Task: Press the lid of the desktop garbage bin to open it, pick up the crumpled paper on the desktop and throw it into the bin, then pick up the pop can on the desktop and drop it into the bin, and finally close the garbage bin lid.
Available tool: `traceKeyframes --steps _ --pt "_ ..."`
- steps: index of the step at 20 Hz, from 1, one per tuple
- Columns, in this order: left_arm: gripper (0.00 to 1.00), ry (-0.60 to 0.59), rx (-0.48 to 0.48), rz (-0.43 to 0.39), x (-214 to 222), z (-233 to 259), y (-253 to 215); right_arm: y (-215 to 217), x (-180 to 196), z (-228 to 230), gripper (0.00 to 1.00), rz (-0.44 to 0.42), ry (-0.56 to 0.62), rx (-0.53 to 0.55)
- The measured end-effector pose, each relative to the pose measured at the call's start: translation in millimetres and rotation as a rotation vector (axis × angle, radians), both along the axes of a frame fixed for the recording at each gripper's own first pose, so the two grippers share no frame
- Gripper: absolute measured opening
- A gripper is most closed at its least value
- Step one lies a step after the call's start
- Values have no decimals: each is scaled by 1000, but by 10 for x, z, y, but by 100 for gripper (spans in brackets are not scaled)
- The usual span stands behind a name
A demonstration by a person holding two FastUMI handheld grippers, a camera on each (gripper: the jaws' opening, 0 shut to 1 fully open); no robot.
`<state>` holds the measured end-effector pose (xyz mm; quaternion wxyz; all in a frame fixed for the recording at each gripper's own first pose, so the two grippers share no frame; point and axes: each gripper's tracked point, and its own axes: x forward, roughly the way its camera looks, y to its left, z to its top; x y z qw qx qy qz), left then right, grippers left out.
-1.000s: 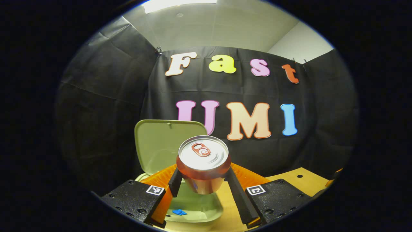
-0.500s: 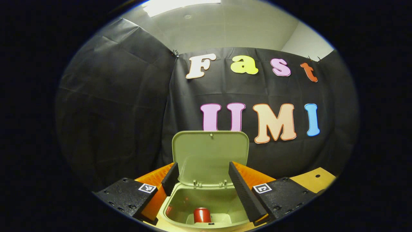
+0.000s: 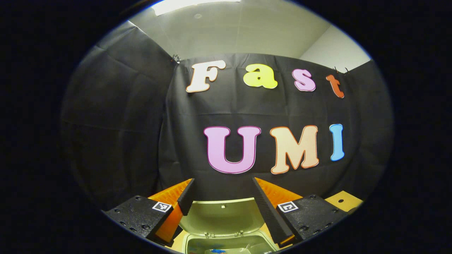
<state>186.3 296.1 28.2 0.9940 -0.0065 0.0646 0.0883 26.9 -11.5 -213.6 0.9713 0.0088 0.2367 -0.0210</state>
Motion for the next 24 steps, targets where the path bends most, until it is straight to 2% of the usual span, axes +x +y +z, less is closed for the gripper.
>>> traceKeyframes --steps 2,3,8,12,13,19,20,21,24 --pt "91 85 -19 13 37 -193 41 -60 -61 -4 99 -20 -3 -22" --pt "91 42 -9 8 67 -129 42 -96 -75 -17 99 -28 0 -25" --pt "91 59 -14 4 -175 -163 -60 -101 -88 -41 99 -23 14 9" --pt "91 57 -8 9 -559 -217 -206 23 7 -20 100 46 13 12" --pt "94 60 -10 12 -653 -239 -235 68 15 1 100 66 12 14" --pt "91 65 -26 15 -1151 -477 -412 288 46 12 100 171 26 14" --pt "98 73 -25 15 -1215 -527 -435 310 37 3 99 183 31 14" --pt "91 77 -28 15 -1285 -575 -462 335 30 -3 99 192 35 15" --pt "91 94 -59 15 -1463 -761 -567 417 16 -24 99 216 52 22"
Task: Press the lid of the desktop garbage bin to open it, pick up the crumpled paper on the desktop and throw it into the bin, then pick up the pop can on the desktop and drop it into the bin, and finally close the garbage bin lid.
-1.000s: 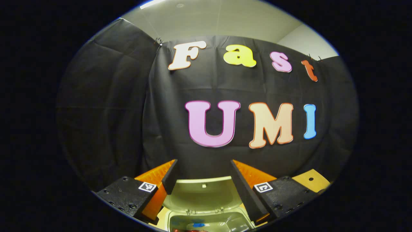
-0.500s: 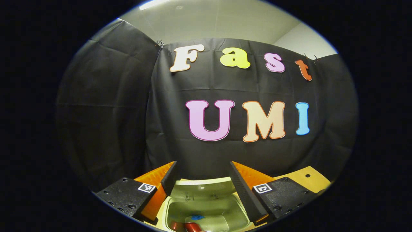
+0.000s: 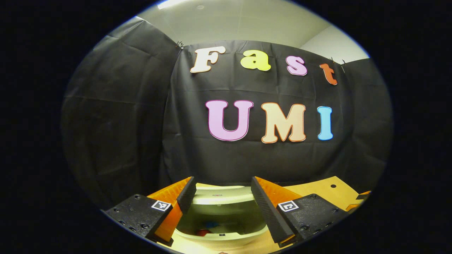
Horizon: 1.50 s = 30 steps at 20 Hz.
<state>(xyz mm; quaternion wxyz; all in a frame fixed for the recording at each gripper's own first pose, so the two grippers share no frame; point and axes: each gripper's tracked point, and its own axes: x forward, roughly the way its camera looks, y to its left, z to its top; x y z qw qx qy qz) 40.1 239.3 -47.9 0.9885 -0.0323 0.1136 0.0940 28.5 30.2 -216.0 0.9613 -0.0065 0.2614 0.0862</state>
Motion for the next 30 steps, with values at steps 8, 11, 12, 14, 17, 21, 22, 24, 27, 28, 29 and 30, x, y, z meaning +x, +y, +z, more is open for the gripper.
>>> traceKeyframes --steps 8,11,12,14,17,21,22,24,27,28,29,30 --pt "92 97 -28 4 -274 -550 -123 195 -51 22 99 43 30 -6" --pt "94 137 -26 3 -365 -727 -143 236 -100 17 99 54 42 -17" --pt "94 158 -25 8 -414 -777 -145 247 -112 20 99 56 45 -20" --pt "92 118 -4 -1 -421 -722 -164 264 -142 16 99 58 54 -27" --pt "95 152 -4 -5 -443 -819 -185 302 -180 -7 99 62 72 -39" --pt "92 61 -15 -42 -498 -673 -207 443 -220 95 99 52 67 -26" --pt "94 44 -7 -45 -532 -660 -215 470 -207 187 99 40 50 -21" --pt "92 -7 18 -73 -512 -526 -329 476 -167 468 99 7 -23 -15" --pt "94 -119 21 -156 -424 -115 -892 371 -130 1133 99 -22 -183 26" --pt "92 -147 9 -179 -397 -3 -1092 296 -122 1356 99 -21 -243 36" --pt "92 -178 -7 -197 -388 120 -1323 172 -142 1545 99 -19 -291 41" --pt "91 -196 -25 -208 -425 192 -1571 45 -137 1678 100 -14 -320 48"
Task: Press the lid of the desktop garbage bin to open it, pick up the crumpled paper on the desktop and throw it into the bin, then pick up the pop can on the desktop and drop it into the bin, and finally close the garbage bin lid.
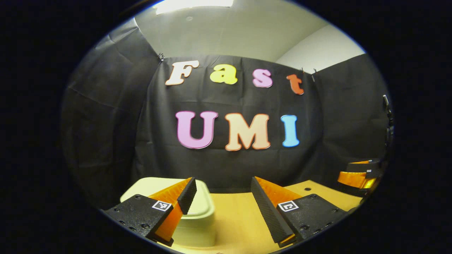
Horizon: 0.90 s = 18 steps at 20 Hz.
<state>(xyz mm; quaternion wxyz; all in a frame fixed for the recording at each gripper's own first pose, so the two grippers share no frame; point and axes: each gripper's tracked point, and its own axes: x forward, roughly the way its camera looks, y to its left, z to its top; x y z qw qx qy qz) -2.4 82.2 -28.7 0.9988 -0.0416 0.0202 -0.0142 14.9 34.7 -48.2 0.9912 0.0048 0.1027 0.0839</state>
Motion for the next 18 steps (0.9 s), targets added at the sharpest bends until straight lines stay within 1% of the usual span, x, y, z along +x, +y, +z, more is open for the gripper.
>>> traceKeyframes --steps 1,2,3,4,5,7,8,10,13,14,15,16,18 --pt "93 -14 -18 -14 -8 67 -245 -124 -47 92 100 13 -16 12" --pt "91 -21 -29 -17 -28 114 -480 -262 -93 170 99 25 -25 26" --pt "93 -24 -39 -11 -46 157 -692 -427 -146 228 99 33 -31 38" --pt "91 -38 -45 -21 -69 230 -926 -604 -194 292 99 36 -47 47" --pt "91 -57 -43 -36 -94 310 -1169 -809 -251 361 99 30 -68 53" --pt "91 -85 -5 -53 -154 427 -1539 -1145 -353 381 98 18 -81 59" --pt "93 -91 8 -62 -157 456 -1704 -1274 -397 376 98 13 -79 64" --pt "92 -93 12 -108 -177 539 -2042 -1488 -477 426 95 -3 -82 80" --pt "93 -112 24 -167 -180 684 -2309 -1672 -519 545 97 -40 -114 105" --pt "94 -111 25 -189 -188 695 -2362 -1697 -519 566 94 -52 -114 115" --pt "94 -108 26 -202 -194 699 -2387 -1679 -554 584 94 -54 -117 128" --pt "94 -118 27 -210 -196 733 -2385 -1647 -563 628 97 -49 -127 133" --pt "94 -122 26 -206 -202 737 -2334 -1656 -539 689 97 -61 -156 112"
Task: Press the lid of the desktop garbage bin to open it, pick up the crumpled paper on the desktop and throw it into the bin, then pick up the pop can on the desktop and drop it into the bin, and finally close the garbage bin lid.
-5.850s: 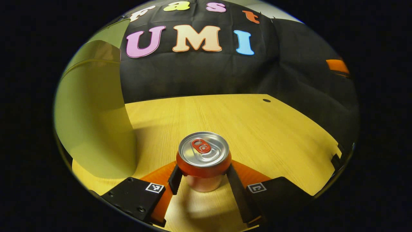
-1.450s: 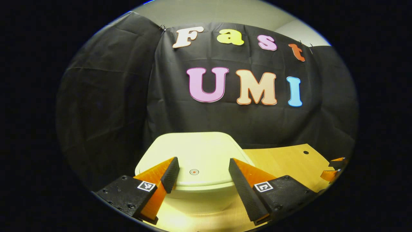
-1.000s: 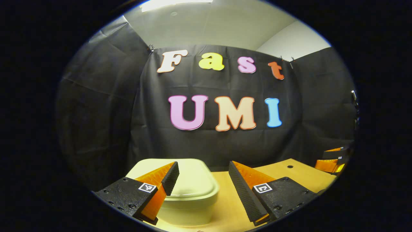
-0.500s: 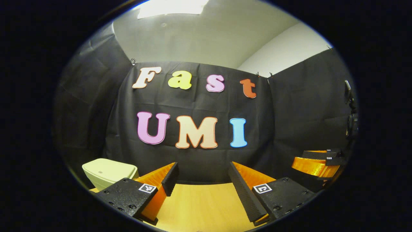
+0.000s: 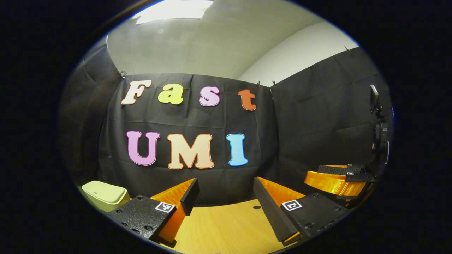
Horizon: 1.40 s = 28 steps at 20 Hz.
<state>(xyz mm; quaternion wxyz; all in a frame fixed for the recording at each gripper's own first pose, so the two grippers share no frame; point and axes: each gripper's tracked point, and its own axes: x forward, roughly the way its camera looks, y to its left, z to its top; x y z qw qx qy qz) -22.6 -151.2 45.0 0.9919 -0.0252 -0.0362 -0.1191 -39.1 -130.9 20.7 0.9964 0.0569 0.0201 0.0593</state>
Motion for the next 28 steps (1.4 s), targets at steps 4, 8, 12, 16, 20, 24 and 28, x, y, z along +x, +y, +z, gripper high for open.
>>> traceKeyframes --steps 4,8,12,16,20,24,28 --pt "94 12 5 -2 -18 -62 147 147 -7 13 97 2 -3 1" --pt "94 26 5 4 -19 -113 284 223 14 28 97 -2 -10 -10" --pt "94 12 33 2 -10 -83 357 267 19 65 94 -4 -28 -28" --pt "94 2 41 -20 -17 -62 330 294 9 94 96 -14 -33 -30" --pt "94 0 59 -35 -54 -70 314 283 -44 139 96 -26 -45 -41" --pt "94 -9 46 -36 -87 -29 334 301 -123 165 97 -33 -50 -45" --pt "94 -9 42 -30 -132 -18 381 349 -166 181 97 -33 -53 -52"
